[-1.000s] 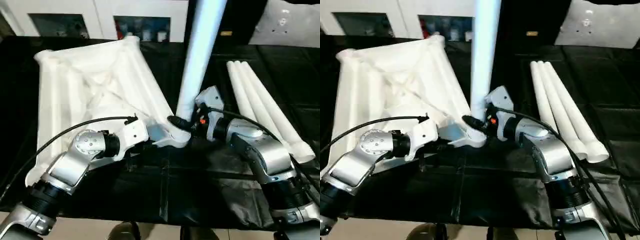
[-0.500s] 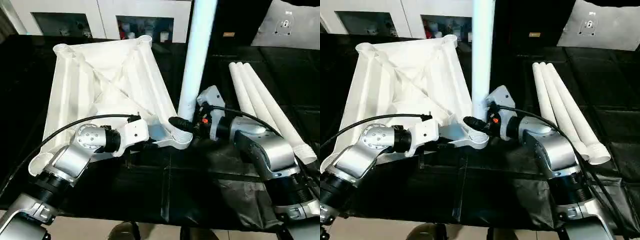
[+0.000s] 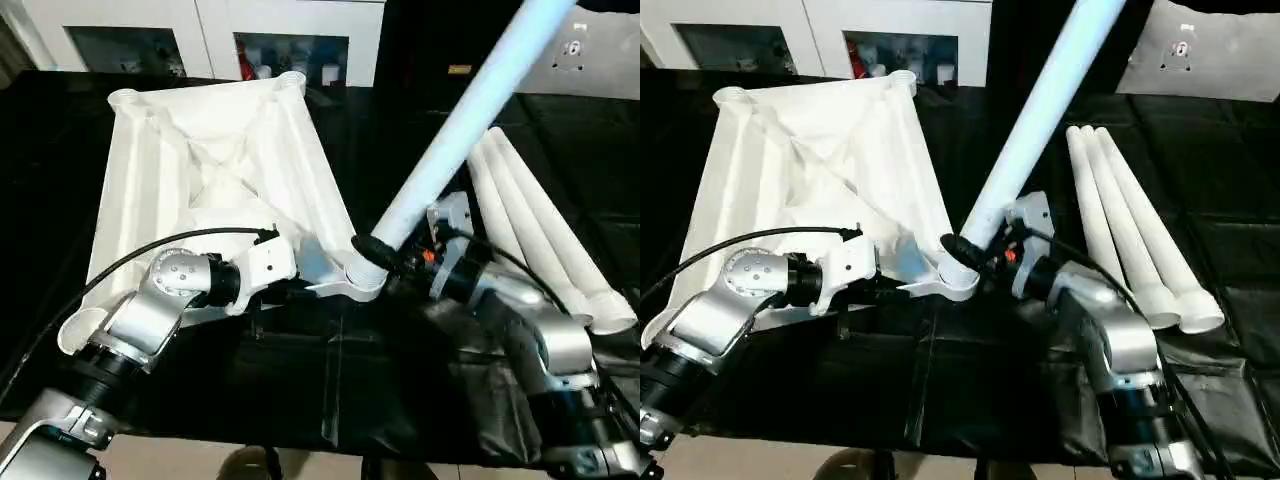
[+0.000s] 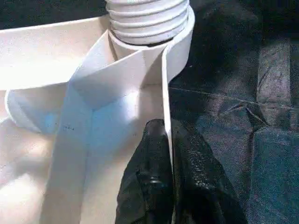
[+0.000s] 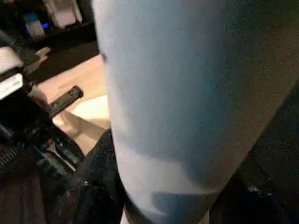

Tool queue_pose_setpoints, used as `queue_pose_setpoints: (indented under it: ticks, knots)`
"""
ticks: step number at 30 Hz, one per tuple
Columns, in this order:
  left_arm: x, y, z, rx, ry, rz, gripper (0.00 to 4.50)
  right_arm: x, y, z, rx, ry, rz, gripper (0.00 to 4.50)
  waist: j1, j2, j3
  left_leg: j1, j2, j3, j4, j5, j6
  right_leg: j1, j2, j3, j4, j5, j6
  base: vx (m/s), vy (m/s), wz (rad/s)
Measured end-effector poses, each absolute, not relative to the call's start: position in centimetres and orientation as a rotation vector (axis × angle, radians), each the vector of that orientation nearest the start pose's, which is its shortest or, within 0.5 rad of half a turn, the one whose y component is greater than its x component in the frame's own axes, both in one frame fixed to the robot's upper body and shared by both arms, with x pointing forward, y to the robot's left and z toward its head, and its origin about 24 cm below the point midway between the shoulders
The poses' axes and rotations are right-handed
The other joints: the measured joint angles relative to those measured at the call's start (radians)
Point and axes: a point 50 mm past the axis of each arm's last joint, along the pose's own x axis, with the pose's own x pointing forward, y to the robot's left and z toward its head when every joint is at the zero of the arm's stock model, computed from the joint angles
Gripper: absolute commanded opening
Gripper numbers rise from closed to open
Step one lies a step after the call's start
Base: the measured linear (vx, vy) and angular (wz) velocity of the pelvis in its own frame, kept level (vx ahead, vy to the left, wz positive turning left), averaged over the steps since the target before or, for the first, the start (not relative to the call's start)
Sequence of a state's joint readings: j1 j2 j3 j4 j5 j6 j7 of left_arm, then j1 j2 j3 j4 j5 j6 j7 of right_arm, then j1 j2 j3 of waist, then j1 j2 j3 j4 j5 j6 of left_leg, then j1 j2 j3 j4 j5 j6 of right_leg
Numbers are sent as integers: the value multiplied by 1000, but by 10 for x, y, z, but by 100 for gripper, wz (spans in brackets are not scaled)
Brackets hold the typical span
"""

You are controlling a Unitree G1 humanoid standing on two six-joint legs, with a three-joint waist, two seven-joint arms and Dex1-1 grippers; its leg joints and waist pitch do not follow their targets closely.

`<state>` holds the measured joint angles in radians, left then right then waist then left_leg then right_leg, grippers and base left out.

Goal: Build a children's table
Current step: Insert table leg to table base

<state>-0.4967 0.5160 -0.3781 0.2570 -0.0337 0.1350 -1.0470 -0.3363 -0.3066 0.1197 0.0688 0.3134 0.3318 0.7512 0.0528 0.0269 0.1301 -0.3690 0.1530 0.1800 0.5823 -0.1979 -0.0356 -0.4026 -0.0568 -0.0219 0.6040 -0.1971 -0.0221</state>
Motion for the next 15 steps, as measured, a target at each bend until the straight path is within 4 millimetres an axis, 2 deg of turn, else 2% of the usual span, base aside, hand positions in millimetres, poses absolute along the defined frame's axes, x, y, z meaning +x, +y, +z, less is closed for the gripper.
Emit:
queue_pose_setpoints:
  ticks: [3, 9, 15]
  knots:
    - [301, 137, 75, 583, 320, -1267, 0, 292, -123, 89, -115, 100, 966, 190, -3, 1, -1, 4, 0, 0, -4, 0, -1, 4, 0, 0, -4, 0, 0, 0, 0, 0]
    - [301, 140, 76, 599, 329, -1269, 0, 298, -117, 93, -183, 113, 1027, 190, -18, 1, -1, 4, 0, 1, -5, 1, -1, 5, 0, 0, -5, -1, 1, 0, 0, 0]
    - [302, 138, 77, 609, 329, -1310, 0, 297, -119, 95, -223, 130, 1084, 190, -16, 1, -1, 5, 0, 1, -12, 1, -1, 7, 0, 0, -11, -3, 4, 0, 0, 0]
